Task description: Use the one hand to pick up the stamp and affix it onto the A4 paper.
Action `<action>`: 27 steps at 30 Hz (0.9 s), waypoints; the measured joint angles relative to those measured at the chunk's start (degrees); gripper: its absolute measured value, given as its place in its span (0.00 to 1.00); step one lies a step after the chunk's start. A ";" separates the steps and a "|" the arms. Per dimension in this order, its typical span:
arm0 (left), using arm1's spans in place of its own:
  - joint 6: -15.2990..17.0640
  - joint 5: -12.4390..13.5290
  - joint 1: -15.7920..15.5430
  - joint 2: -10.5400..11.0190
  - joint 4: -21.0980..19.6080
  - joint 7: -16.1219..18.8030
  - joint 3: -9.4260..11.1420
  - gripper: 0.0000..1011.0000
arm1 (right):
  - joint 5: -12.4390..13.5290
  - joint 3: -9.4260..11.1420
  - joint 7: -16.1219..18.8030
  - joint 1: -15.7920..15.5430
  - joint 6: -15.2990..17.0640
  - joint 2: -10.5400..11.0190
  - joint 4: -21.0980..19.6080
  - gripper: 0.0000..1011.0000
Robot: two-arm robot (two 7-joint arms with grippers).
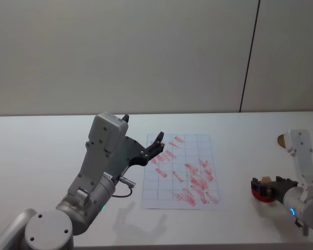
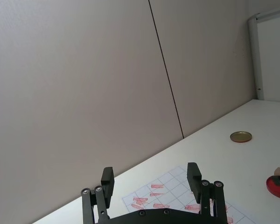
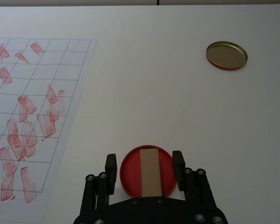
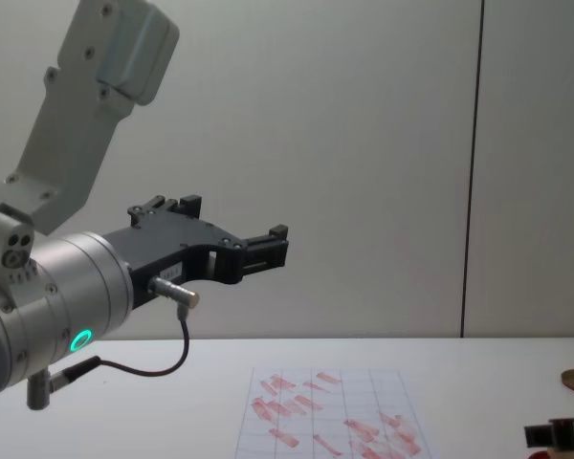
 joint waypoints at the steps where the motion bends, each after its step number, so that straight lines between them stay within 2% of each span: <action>1: 0.00 0.00 0.00 0.00 0.00 0.00 0.00 0.98 | 0.03 0.02 -0.07 -0.05 -0.18 -0.01 -0.22 0.71; 2: 0.00 0.00 0.00 0.00 0.00 0.00 0.00 0.98 | 0.05 0.04 -0.11 -0.09 -0.32 -0.01 -0.35 0.71; 3: 0.00 0.00 0.00 0.00 0.00 0.00 0.00 0.98 | 0.05 0.05 -0.14 -0.16 -0.39 -0.01 -0.51 0.77; 11: 0.00 0.00 0.00 0.00 0.00 0.00 0.00 0.98 | 0.24 0.32 -0.55 -1.53 -2.28 0.18 -3.90 0.98; 18: 0.00 0.00 0.00 0.00 0.00 0.00 0.00 0.98 | 0.38 0.65 -0.66 -3.14 -4.29 0.60 -7.51 0.99; 27: 0.00 0.00 0.00 0.00 0.00 0.00 0.00 0.98 | 0.45 1.38 -0.32 -5.98 -8.47 1.52 -13.11 0.99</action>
